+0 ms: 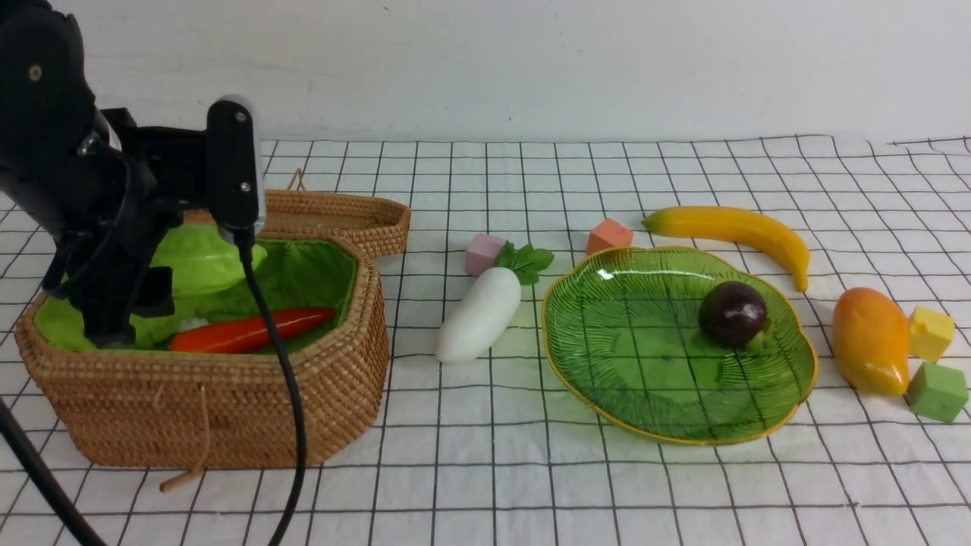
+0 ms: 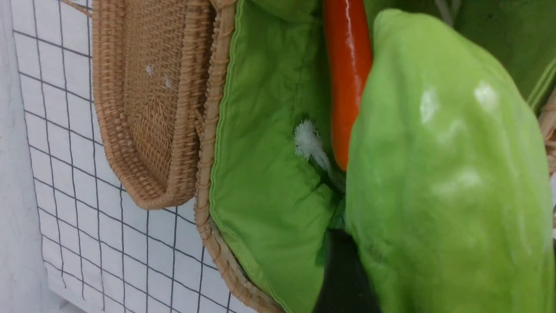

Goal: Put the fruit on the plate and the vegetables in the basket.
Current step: Take a chayote with your left arm and place it on the basket on the left.

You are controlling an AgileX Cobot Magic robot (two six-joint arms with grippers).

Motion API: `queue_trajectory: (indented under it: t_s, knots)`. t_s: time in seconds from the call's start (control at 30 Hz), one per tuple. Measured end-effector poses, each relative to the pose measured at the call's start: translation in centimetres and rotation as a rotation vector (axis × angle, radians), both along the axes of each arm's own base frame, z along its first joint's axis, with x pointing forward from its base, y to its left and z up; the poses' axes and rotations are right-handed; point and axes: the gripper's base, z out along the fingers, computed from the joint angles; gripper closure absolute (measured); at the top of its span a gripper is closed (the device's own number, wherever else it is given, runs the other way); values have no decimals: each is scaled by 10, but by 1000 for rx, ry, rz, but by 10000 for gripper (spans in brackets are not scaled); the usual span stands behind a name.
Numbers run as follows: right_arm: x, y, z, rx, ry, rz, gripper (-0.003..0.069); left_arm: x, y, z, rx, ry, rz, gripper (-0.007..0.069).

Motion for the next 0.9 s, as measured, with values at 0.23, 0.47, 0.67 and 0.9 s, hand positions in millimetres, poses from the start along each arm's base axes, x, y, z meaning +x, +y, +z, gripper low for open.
queue_trajectory:
  t_s: [0.23,0.47,0.67,0.9]
  knots:
    - [0,0,0,0,0,0,500,5,-1,2,-45,-64,42,172]
    - [0,0,0,5,7,-2,494,6,0,3,-76,-92,102,172]
    - [0,0,0,6,9,-3,487,6,-3,3,-116,-89,118,156]
    - [0,0,0,8,11,-4,483,6,-4,3,-128,-92,120,64]
